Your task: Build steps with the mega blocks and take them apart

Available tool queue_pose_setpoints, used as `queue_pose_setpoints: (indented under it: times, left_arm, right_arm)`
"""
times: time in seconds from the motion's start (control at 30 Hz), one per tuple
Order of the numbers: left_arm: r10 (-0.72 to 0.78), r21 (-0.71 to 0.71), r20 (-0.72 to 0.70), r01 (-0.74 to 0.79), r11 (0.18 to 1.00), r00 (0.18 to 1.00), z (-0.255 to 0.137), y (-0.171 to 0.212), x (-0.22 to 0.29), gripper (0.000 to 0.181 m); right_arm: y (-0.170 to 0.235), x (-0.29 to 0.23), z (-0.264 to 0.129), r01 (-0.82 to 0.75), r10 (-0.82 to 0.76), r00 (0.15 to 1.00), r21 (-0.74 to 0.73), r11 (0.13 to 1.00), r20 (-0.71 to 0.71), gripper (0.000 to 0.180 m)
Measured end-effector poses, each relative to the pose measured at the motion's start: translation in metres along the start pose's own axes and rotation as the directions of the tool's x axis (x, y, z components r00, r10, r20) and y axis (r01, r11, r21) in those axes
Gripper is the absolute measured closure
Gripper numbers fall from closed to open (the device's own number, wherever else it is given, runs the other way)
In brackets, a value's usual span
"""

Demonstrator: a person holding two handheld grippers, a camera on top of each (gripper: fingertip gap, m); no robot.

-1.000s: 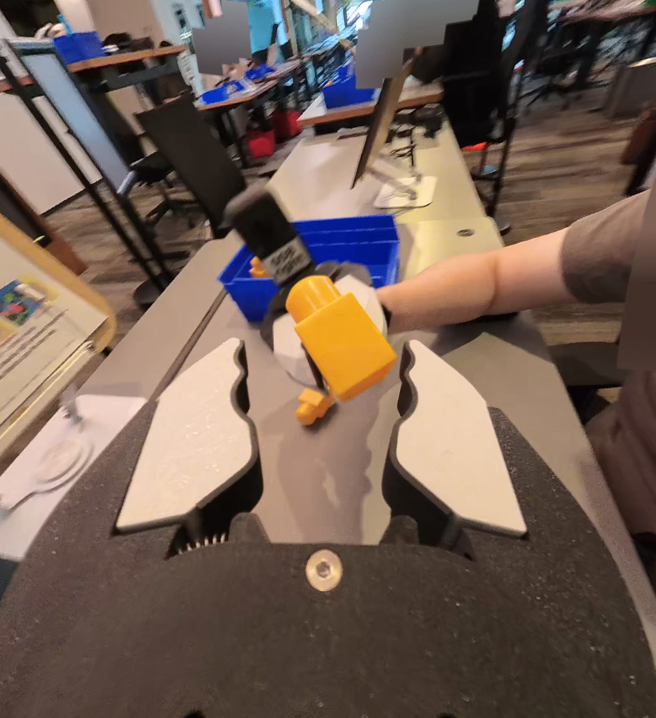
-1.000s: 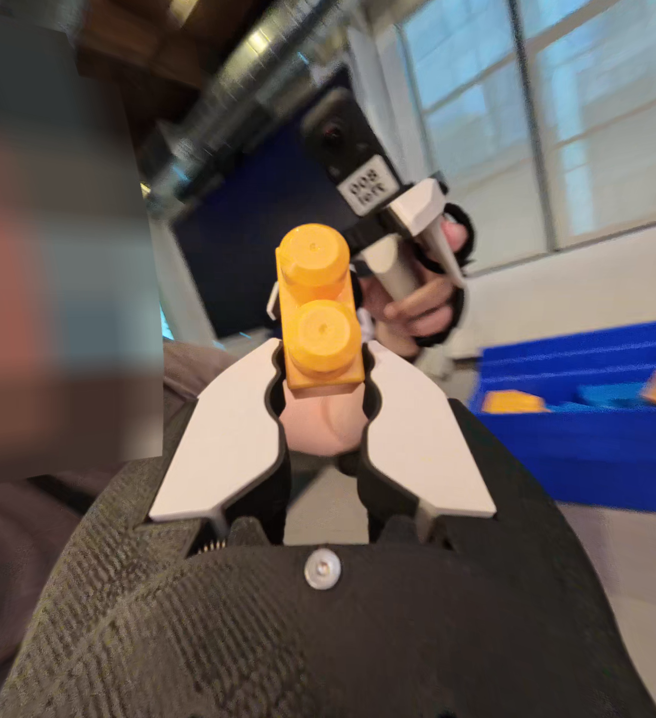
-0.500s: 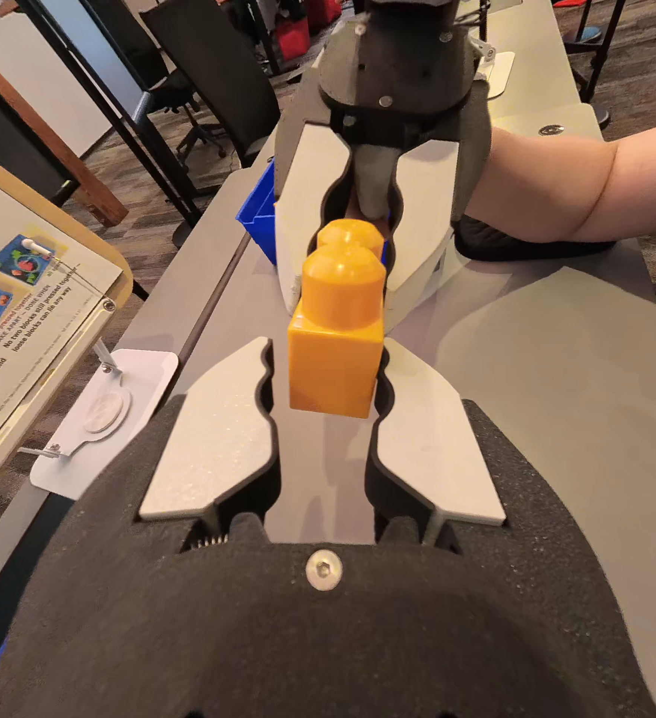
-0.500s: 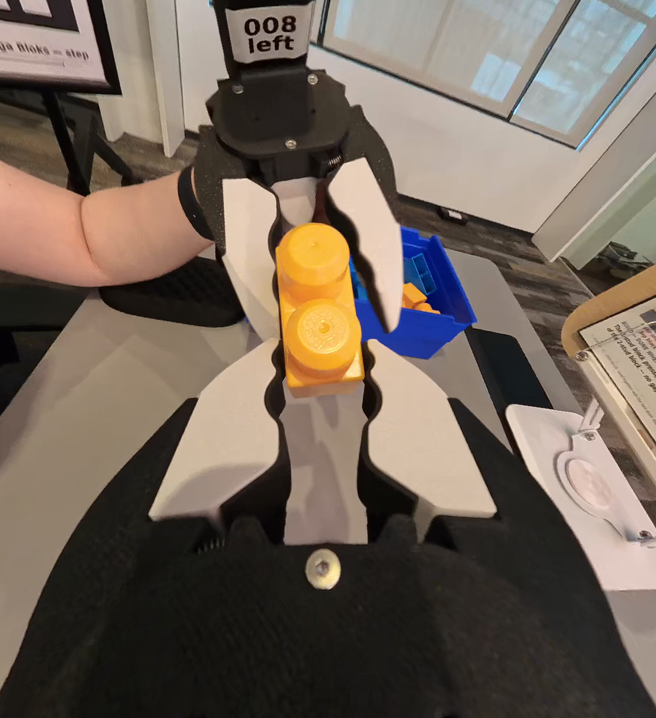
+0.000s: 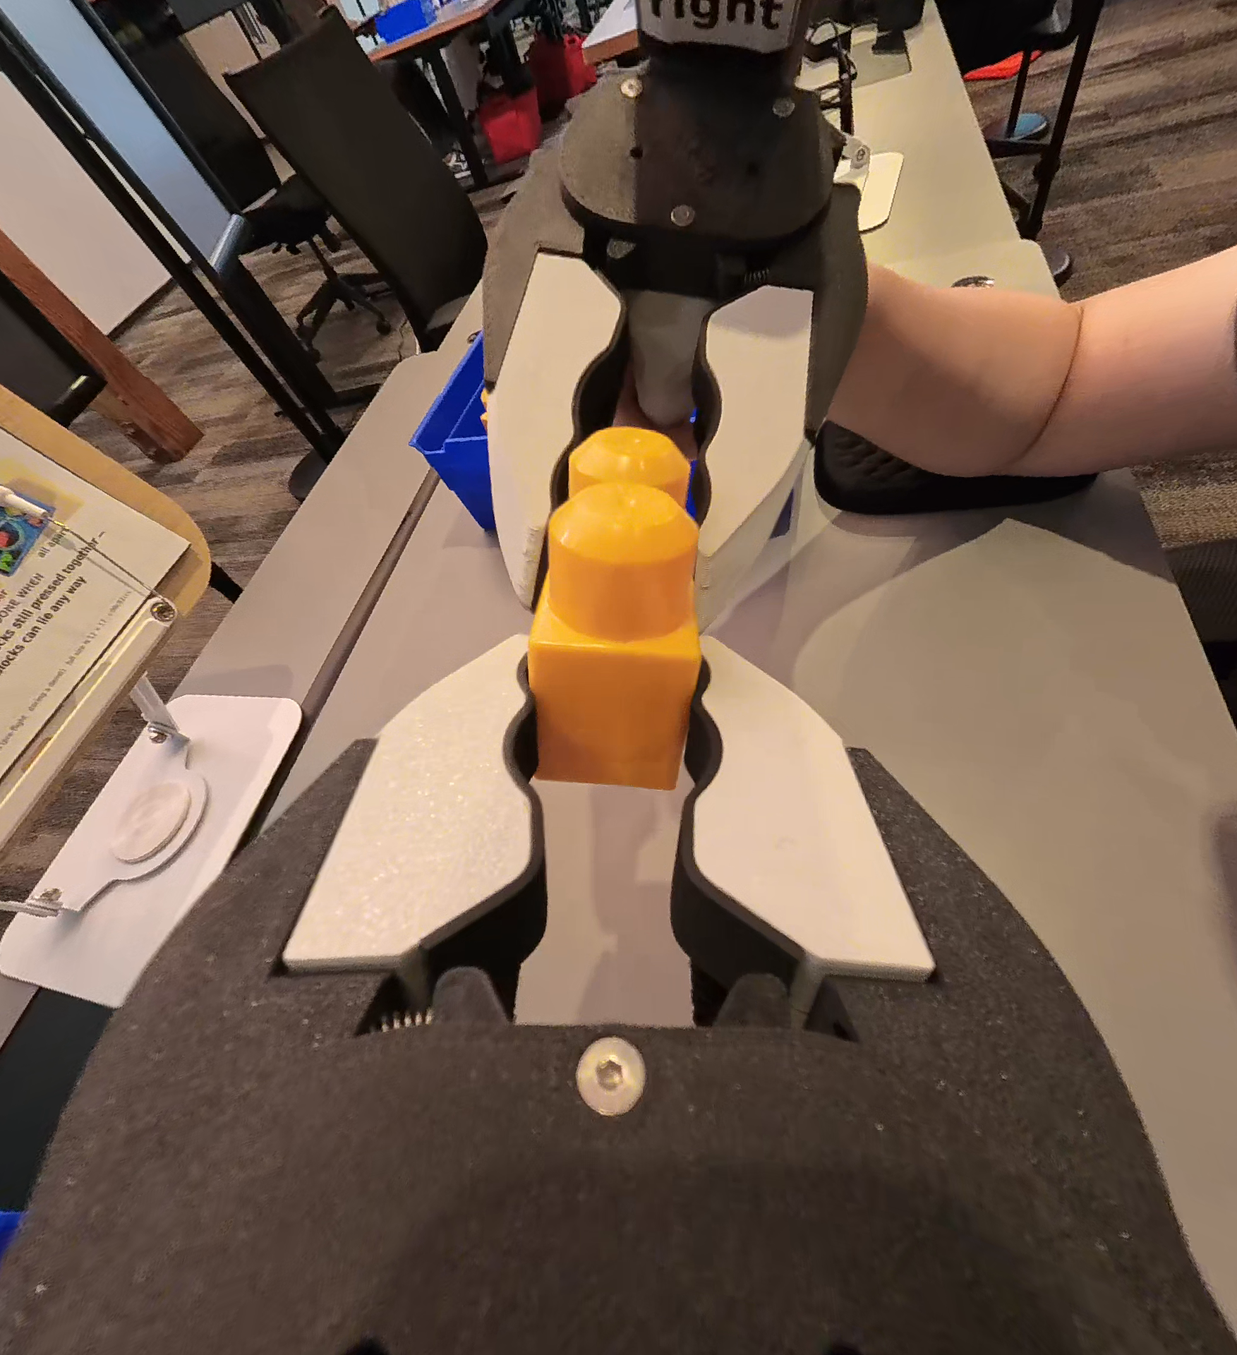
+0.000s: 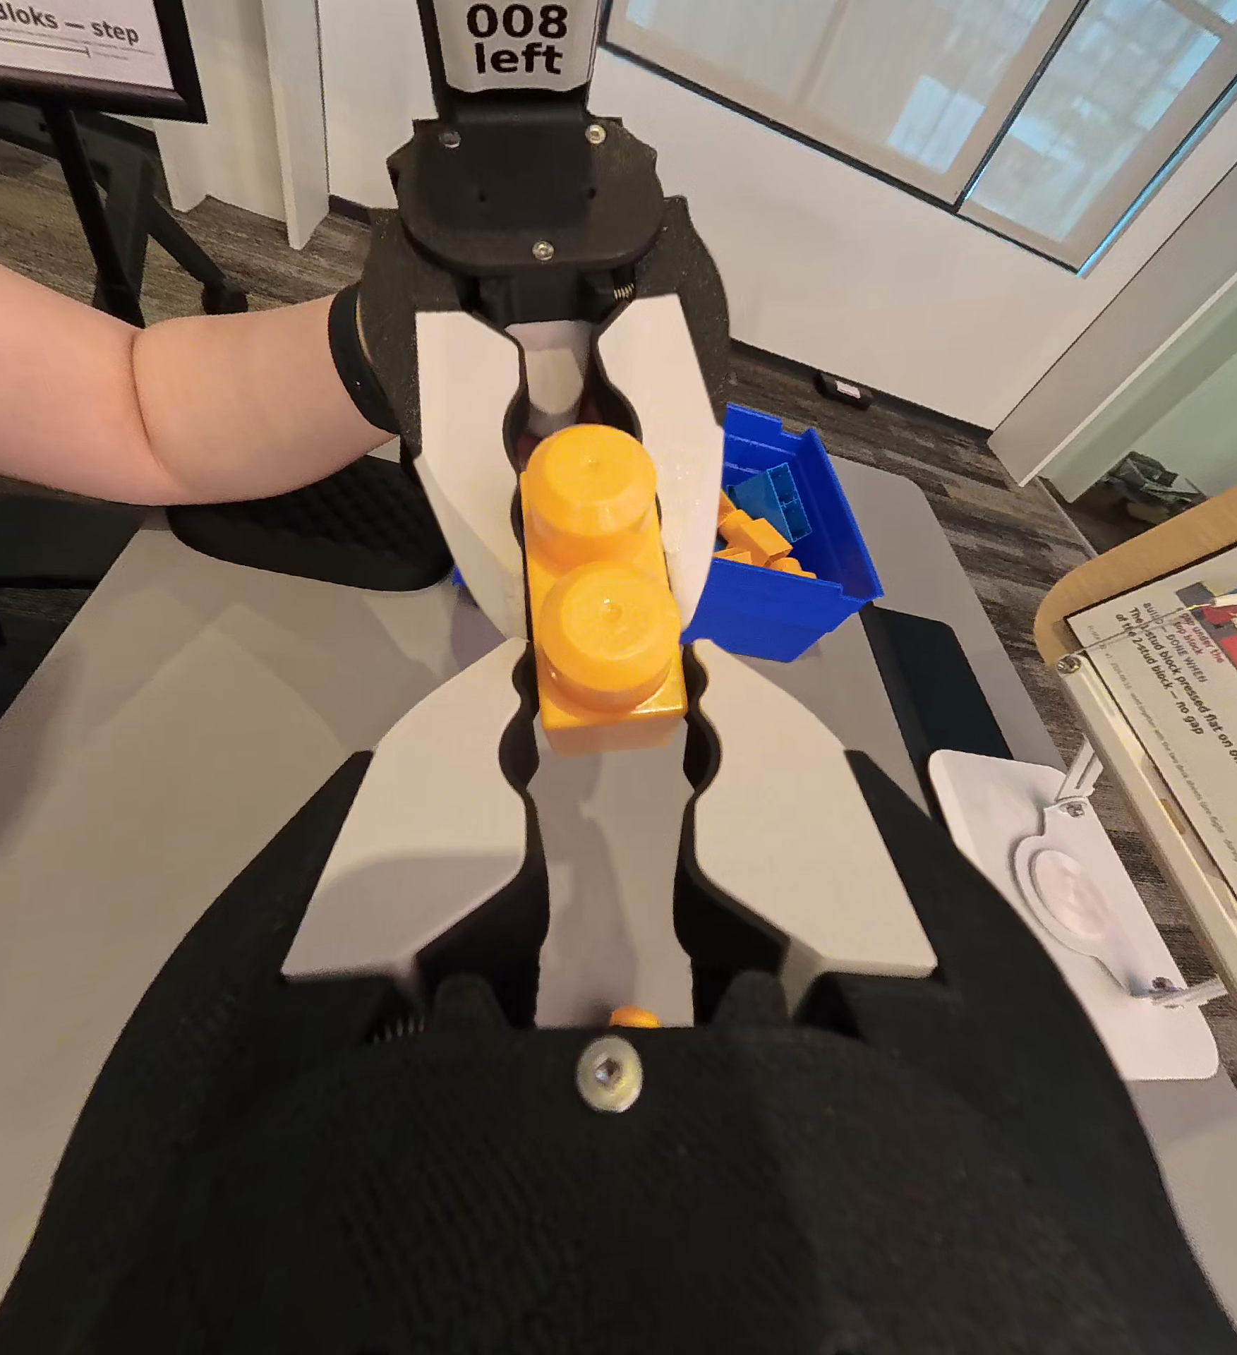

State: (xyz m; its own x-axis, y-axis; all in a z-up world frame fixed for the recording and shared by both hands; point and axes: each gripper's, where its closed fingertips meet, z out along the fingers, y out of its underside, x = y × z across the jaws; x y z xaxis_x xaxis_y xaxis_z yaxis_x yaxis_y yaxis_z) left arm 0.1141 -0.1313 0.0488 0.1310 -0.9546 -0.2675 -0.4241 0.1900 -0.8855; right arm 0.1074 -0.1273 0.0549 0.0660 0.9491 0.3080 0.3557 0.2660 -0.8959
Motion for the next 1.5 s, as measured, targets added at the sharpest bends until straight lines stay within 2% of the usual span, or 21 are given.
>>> queue_pose_setpoints:
  times: [0.33, 0.5, 0.8, 0.93, 1.03, 1.1, 1.13, 1.2, 1.37, 1.5]
  left_arm:
    - [0.009, 0.008, 0.013, -0.009, 1.000, 1.000, 0.002, -0.003, -0.002, 0.144]
    - [-0.033, 0.047, -0.008, 0.034, 0.998, 0.999, -0.002, -0.008, -0.003, 0.144]
    - [-0.114, 0.084, -0.057, 0.119, 0.989, 0.992, -0.007, -0.012, -0.006, 0.144]
    - [-0.126, 0.077, -0.024, 0.127, 0.989, 0.992, -0.010, -0.009, -0.016, 0.144]
    - [-0.108, 0.043, 0.078, 0.104, 0.994, 0.991, -0.018, 0.001, -0.034, 0.144]
    - [-0.100, 0.016, 0.141, 0.098, 0.995, 0.985, -0.023, 0.011, -0.048, 0.144]
    - [-0.104, 0.007, 0.163, 0.104, 0.995, 0.981, -0.026, 0.016, -0.054, 0.144]
    - [-0.106, -0.020, 0.203, 0.112, 0.993, 0.973, -0.033, 0.027, -0.065, 0.144]
    - [-0.135, -0.037, 0.268, 0.151, 0.988, 0.954, -0.056, 0.043, -0.086, 0.144]
    - [-0.135, -0.032, 0.294, 0.151, 0.988, 0.946, -0.071, 0.042, -0.091, 0.144]
  right_arm:
    - [-0.002, 0.002, -0.002, 0.014, -0.015, 1.000, 0.034, 0.999, 0.007, 0.142]
    - [-0.011, 0.004, -0.010, 0.013, -0.014, 1.000, 0.091, 0.996, 0.008, 0.141]
    - [-0.005, 0.004, -0.011, 0.001, -0.004, 0.999, 0.072, 0.997, 0.042, 0.138]
    - [0.009, 0.016, -0.018, 0.017, -0.017, 1.000, -0.011, 1.000, 0.001, 0.138]
    - [0.046, 0.044, -0.029, -0.083, 0.065, 0.992, -0.171, 0.982, -0.111, 0.138]
    - [0.092, 0.053, -0.034, -0.252, 0.209, 0.966, -0.363, 0.897, -0.153, 0.141]
    - [0.114, 0.047, -0.033, -0.331, 0.301, 0.943, -0.450, 0.829, -0.139, 0.150]
    - [0.151, 0.035, -0.029, -0.407, 0.412, 0.901, -0.583, 0.703, -0.132, 0.150]
    - [0.207, 0.015, -0.014, -0.382, 0.428, 0.890, -0.774, 0.505, -0.159, 0.137]
    - [0.229, 0.006, -0.009, -0.350, 0.399, 0.899, -0.842, 0.410, -0.180, 0.132]
